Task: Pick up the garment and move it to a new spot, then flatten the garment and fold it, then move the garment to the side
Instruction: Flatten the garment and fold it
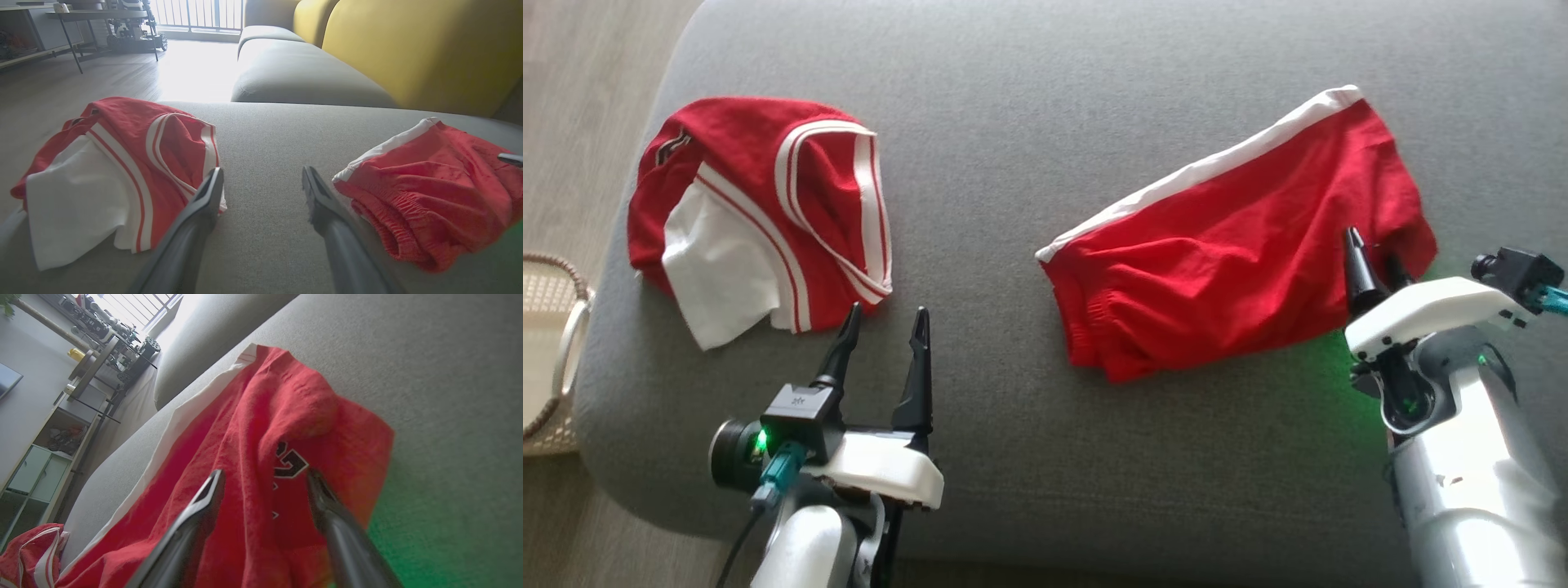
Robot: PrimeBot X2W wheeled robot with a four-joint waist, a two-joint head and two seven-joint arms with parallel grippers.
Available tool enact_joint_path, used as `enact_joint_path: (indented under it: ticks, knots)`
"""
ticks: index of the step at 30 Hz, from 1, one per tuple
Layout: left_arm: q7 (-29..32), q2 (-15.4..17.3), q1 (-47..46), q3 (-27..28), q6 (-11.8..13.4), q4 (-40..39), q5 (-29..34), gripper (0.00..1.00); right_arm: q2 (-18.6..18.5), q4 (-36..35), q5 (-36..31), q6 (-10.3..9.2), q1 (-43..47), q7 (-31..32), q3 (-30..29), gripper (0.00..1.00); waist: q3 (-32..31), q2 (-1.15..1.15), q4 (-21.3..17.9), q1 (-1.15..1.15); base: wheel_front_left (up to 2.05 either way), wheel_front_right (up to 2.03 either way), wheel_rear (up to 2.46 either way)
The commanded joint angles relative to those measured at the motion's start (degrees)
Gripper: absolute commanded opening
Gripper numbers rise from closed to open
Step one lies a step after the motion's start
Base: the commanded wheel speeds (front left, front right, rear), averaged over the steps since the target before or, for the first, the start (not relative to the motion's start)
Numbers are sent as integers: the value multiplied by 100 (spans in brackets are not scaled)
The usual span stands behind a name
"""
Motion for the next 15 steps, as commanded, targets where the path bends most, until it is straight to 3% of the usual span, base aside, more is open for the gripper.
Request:
enact_joint_path:
  ticks: [1, 8, 9, 10, 11, 15]
  knots:
    - [-69, -9, -224, 129, 7, -160, -5, 100, 34, -143, 50, -2, -226, -28, 103, 100, 41, 0, 47, 0, 0, 0, 0]
    - [-69, -10, -274, 55, 59, -145, -72, 100, 34, 460, 348, -2, -622, -170, 80, 100, 119, 0, 98, 0, 0, 0, 0]
    - [-69, -10, -283, 50, 62, -140, -76, 100, 34, 517, 373, -2, -656, -191, 90, 89, 124, 0, 96, 0, 0, 0, 0]
    - [-69, -11, -292, 46, 66, -133, -78, 100, 34, 569, 396, -2, -684, -209, 103, 41, 127, 0, 91, 0, 0, 0, 0]
    - [-69, -11, -301, 41, 69, -127, -79, 100, 34, 611, 415, -2, -702, -226, 117, 0, 128, 0, 83, 0, 0, 0, 0]
    - [-69, -11, -314, 21, 77, -95, -83, 100, 34, 684, 334, -2, -657, -284, 277, 0, 69, 0, 13, 0, 0, 0, 0]
